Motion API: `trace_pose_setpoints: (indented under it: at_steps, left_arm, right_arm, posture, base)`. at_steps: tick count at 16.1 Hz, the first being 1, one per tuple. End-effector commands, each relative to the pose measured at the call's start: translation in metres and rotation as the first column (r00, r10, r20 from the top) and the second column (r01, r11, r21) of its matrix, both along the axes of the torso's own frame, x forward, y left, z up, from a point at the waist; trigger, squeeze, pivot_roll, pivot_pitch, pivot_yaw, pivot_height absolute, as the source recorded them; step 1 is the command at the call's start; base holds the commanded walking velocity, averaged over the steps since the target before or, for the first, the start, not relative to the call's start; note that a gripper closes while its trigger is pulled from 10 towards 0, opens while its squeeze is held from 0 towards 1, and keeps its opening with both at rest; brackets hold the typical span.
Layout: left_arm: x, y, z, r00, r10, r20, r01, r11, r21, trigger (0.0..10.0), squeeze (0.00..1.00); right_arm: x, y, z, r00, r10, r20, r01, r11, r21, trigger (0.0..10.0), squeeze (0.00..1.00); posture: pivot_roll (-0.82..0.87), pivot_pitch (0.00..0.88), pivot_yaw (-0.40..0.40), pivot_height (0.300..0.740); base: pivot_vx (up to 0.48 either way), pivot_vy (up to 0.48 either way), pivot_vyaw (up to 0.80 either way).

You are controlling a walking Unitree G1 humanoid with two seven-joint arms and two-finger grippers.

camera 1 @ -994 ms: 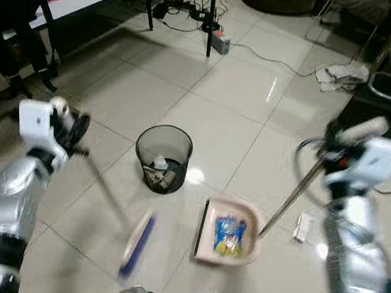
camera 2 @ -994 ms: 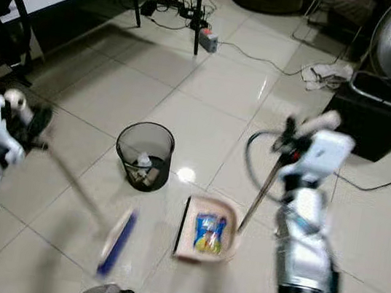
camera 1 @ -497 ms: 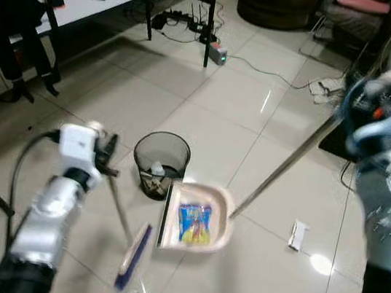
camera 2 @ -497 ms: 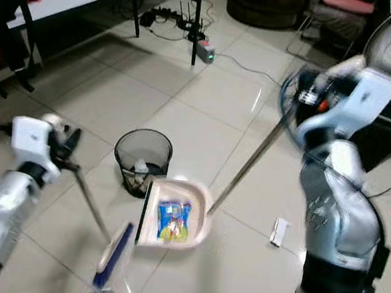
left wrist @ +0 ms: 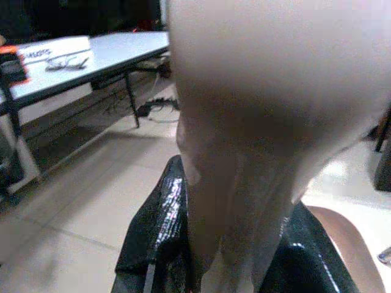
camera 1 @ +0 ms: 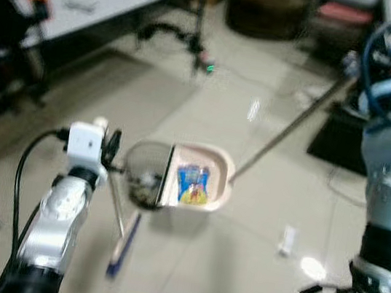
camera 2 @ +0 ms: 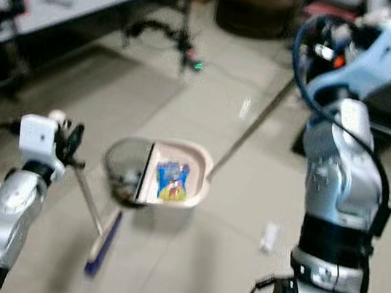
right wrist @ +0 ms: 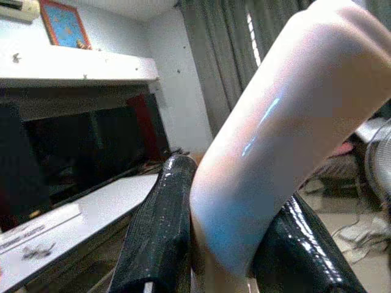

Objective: Sweep floor

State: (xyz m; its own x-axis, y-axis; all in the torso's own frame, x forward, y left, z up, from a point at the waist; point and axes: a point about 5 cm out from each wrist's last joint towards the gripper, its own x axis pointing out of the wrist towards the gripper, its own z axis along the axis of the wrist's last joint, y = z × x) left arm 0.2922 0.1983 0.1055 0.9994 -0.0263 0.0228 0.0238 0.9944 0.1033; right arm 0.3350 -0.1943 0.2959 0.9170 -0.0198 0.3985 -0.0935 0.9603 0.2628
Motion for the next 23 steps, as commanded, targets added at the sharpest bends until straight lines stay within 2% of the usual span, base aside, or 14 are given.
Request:
trace_pose_setpoints:
  at_steps: [1,6,8,14,20,23]
  left_arm:
    - [0.003,-0.008,0.012,0.998,-0.010,0.055,0.009,1.000,0.014,10.0,0.00]
    - [0.002,-0.011,0.013,0.998,-0.016,0.060,0.014,0.999,0.044,10.0,0.00]
    - [0.003,-0.010,0.012,0.999,-0.016,0.051,0.014,0.999,0.048,10.0,0.00]
    - [0.006,-0.013,0.012,0.999,-0.030,0.041,0.027,0.998,0.057,10.0,0.00]
    - [0.008,-0.014,0.010,0.999,-0.044,0.031,0.042,0.997,0.066,10.0,0.00]
    - [0.008,-0.015,0.006,0.999,-0.045,0.014,0.044,0.997,0.070,10.0,0.00]
  right_arm:
    - [0.000,-0.001,0.013,0.999,0.001,0.050,-0.002,1.000,0.011,10.0,0.00]
    - [0.005,0.000,0.012,0.999,0.001,0.043,-0.002,1.000,0.025,10.0,0.00]
    - [0.005,-0.006,0.010,0.999,-0.026,0.045,0.023,0.996,0.083,10.0,0.00]
    - [0.006,-0.014,0.008,0.997,-0.060,0.048,0.054,0.992,0.115,10.0,0.00]
    - [0.007,-0.015,0.006,0.996,-0.074,0.052,0.068,0.991,0.113,10.0,0.00]
    - [0.007,-0.014,0.005,0.996,-0.076,0.054,0.070,0.993,0.096,10.0,0.00]
  posture:
    - [-0.04,0.012,-0.003,0.740]
    - [-0.04,0.013,-0.004,0.740]
    - [-0.05,0.011,0.008,0.740]
    - [-0.05,0.002,0.013,0.740]
    - [-0.05,0.000,0.017,0.740]
    - [-0.05,0.000,0.015,0.740]
  base:
    - [0.431,0.000,0.41]
    - [0.436,0.000,0.80]
    - [0.435,0.000,0.00]
    - [0.433,0.000,0.00]
    - [0.411,0.000,0.00]
    - [0.000,0.000,0.00]
